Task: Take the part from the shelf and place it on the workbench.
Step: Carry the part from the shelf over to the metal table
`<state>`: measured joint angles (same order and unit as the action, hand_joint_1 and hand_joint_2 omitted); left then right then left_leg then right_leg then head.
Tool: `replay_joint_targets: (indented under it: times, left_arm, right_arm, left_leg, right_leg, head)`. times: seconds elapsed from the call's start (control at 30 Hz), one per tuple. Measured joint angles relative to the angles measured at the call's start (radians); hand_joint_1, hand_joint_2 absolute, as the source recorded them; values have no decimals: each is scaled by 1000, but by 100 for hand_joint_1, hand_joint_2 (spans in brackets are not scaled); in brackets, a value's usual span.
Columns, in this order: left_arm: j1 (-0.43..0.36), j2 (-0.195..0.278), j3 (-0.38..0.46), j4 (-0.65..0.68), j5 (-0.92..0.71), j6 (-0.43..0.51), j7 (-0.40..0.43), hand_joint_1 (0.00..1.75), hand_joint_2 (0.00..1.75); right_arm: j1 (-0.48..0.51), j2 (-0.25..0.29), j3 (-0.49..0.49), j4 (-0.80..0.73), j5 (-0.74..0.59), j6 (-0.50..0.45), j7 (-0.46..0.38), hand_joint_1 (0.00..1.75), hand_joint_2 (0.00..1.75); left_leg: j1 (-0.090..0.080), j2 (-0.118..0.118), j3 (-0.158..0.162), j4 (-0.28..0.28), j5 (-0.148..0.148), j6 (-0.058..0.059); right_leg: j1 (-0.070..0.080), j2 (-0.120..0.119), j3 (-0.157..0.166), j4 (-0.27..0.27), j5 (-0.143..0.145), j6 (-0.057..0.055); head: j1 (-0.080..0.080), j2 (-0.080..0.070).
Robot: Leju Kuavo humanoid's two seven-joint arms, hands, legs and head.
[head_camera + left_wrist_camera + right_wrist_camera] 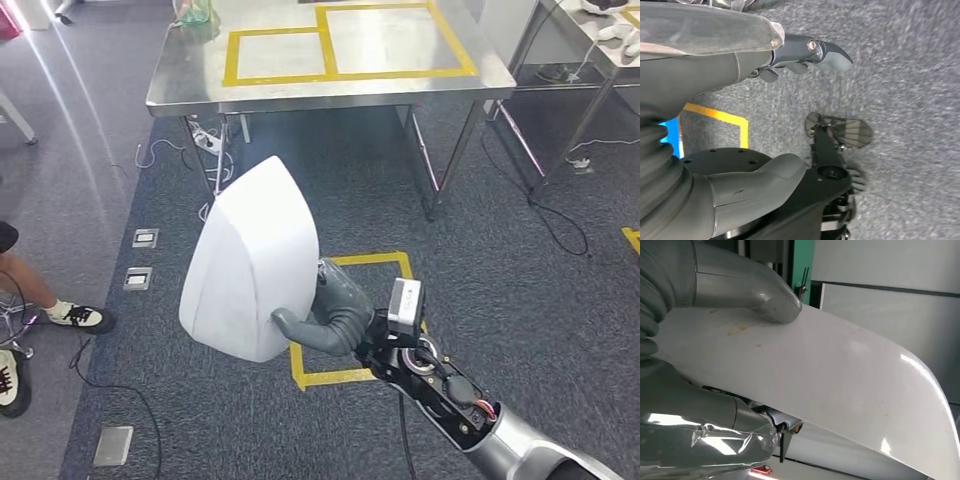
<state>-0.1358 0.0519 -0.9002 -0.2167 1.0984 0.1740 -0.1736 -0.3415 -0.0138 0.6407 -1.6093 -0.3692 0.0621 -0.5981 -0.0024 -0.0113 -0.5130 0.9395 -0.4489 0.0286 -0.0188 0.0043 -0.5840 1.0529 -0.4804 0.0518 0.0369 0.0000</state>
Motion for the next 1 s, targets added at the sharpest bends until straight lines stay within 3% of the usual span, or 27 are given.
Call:
replay_joint_targets:
  times: [0.07, 0.2, 0.27, 0.33, 0.37, 0.4, 0.43, 0.5, 0.57, 0.67, 0.73, 0.77, 0.87, 0.9, 0.93, 1.0]
  left_arm:
    - [-1, 0, 0, 0, 1, 0, 0, 0, 175]
    - [-2, -1, 1, 0, 3, 0, -1, 0, 175]
    - [-5, -1, 1, 0, 2, -1, -1, 0, 175]
    - [-6, -2, 1, 0, 0, -1, -2, 0, 175]
    - [-4, -2, 1, 0, -1, -1, -2, 0, 175]
    - [-2, -2, 1, 0, -2, -2, -2, 0, 175]
    - [-1, -1, 1, 0, -3, -2, -2, 0, 175]
    - [-2, 0, 1, 0, -3, -2, -2, 0, 175]
    - [-5, 0, 1, 0, -3, -2, -2, 0, 175]
    - [-5, -1, 1, 0, -3, -3, -1, 0, 175]
    - [-4, -1, 1, 0, -2, -3, -1, 0, 175]
    - [-5, -1, 1, 0, -2, -3, -1, 0, 175]
    - [-5, 0, 1, 0, 1, -3, -1, 0, 175]
    - [-4, -1, 1, 0, 1, -3, -1, 0, 175]
    - [-3, -1, 1, 0, 2, -3, -1, 0, 175]
    - [-2, -2, 1, 0, 5, -3, -1, 0, 175]
  right_arm:
    - [-1, 0, 1, 2, -1, 0, -1, 175, 175]
    - [-6, -1, 4, 5, -2, 1, -1, 175, 175]
    - [-10, -1, 4, 4, -2, 1, -2, 175, 175]
    - [-12, -1, 4, 4, -2, 1, -1, 175, 175]
    - [-11, -1, 4, 4, -2, 0, 0, 175, 175]
    - [-11, -1, 4, 4, -2, 0, 1, 175, 175]
    - [-10, -1, 4, 4, -2, -2, 1, 175, 175]
    - [-10, -1, 4, 4, -1, -3, 2, 175, 175]
    - [-10, -1, 4, 3, -1, -4, 2, 175, 175]
    - [-8, -1, 5, -1, 0, -4, 3, 175, 175]
    - [-9, -1, 4, -5, 0, -5, 2, 175, 175]
    - [-9, -1, 2, -6, 0, -6, 2, 175, 175]
    - [-4, -4, -6, -8, 0, -15, 2, 175, 175]
    - [-2, -7, -10, -10, 1, -18, 2, 175, 175]
    - [-1, -10, -15, -13, 1, -22, 3, 175, 175]
    - [-1, -16, -28, -21, 0, -25, 4, 175, 175]
  left_leg:
    - [-1, -1, 5, 5, -13, -11]
    - [0, 0, -4, 39, -28, -35]
    - [4, 3, -54, 129, -62, -47]
    - [8, 4, -140, 260, -109, -55]
    - [10, 4, -175, 302, -118, -56]
    - [11, 4, -193, 308, -106, -56]
    - [12, 4, -190, 275, -73, -55]
    - [12, 6, -142, 132, 18, -50]
    - [7, 9, -105, 34, 51, -42]
    - [4, 8, -95, 21, 53, -28]
    - [8, 8, -84, 14, 52, -18]
    - [10, 9, -77, 11, 50, -13]
    - [6, 8, -63, 11, 37, -1]
    - [5, 8, -57, 11, 32, 0]
    - [4, 6, -49, 11, 26, 0]
    - [3, 3, -32, 11, 14, -3]
  right_leg:
    - [4, -2, 15, -76, 44, -11]
    - [4, -2, 35, -92, 48, -41]
    - [1, -4, 47, -100, 45, -49]
    - [1, -5, 52, -102, 38, -54]
    - [2, -5, 55, -102, 35, -55]
    - [2, -4, 59, -102, 30, -55]
    - [1, -3, 66, -102, 25, -54]
    - [1, -2, 82, -102, 13, -49]
    - [2, -2, 89, -101, 3, -39]
    - [3, -2, 91, -105, -10, -21]
    - [2, -2, 82, -74, -34, -11]
    - [2, -2, 59, -24, -60, -7]
    - [1, -2, -55, 190, -134, 1]
    - [2, -2, -78, 219, -131, 1]
    - [2, -2, -80, 203, -103, 0]
    - [4, -2, -39, 76, -9, -10]
  head:
    - [2, 0]
    - [-7, 0]
    - [-16, 0]
    - [-25, 0]
    - [-27, 0]
    - [-27, 0]
    - [-28, 0]
    - [-31, 0]
    - [-35, 0]
    - [-33, 0]
    - [-29, 0]
    - [-24, 0]
    - [-12, 0]
    - [-9, 0]
    - [-7, 0]
    - [2, 0]
